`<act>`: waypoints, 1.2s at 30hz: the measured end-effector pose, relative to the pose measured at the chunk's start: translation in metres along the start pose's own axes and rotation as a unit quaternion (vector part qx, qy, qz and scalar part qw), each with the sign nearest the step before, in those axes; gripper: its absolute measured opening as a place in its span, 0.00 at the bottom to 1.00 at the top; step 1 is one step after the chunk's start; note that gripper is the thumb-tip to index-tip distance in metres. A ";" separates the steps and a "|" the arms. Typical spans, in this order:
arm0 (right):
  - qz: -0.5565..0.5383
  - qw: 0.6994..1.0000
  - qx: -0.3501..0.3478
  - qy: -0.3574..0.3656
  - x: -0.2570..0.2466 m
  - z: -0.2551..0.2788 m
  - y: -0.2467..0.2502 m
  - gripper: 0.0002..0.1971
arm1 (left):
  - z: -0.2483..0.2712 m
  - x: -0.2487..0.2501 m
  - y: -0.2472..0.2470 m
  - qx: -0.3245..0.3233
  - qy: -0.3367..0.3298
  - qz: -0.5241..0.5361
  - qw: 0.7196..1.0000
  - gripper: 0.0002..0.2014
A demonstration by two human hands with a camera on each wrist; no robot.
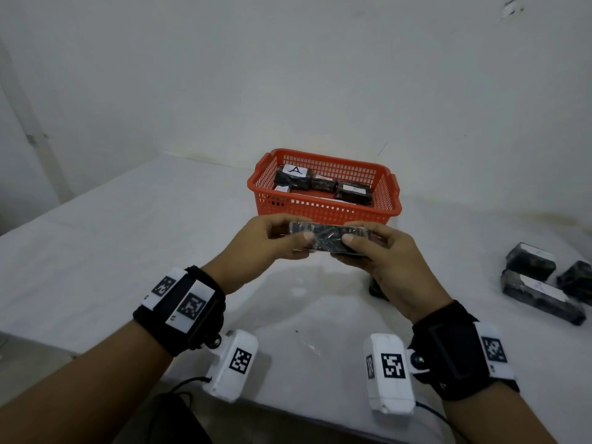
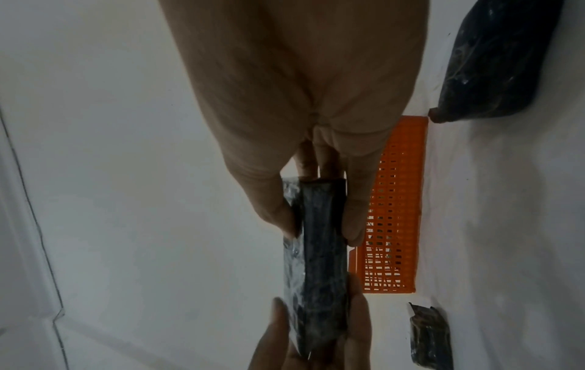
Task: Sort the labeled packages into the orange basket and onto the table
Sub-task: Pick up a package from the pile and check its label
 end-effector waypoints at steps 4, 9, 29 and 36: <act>0.014 1.000 0.013 -0.005 0.002 -0.003 0.000 0.16 | -0.002 -0.001 0.008 0.038 -0.006 0.001 0.999 0.13; 0.037 0.999 0.014 0.018 -0.004 -0.001 0.000 0.14 | 0.001 -0.003 0.004 0.015 0.010 0.022 1.000 0.15; 0.077 0.997 -0.012 0.016 -0.007 0.005 0.001 0.12 | -0.001 -0.004 0.001 -0.012 0.028 0.001 1.000 0.13; 0.060 0.996 -0.051 0.030 -0.018 0.010 -0.007 0.23 | -0.003 -0.004 0.005 -0.053 0.044 -0.135 0.988 0.19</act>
Point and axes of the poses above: each hand's wrist, its own z-axis away from the middle knuckle, its own y-axis out of the back of the hand, x = y × z, the point moved 10 cm from there along -z, towards the middle knuckle, and after that the axes turned 7 degrees about -z, right-handed, at the moved point
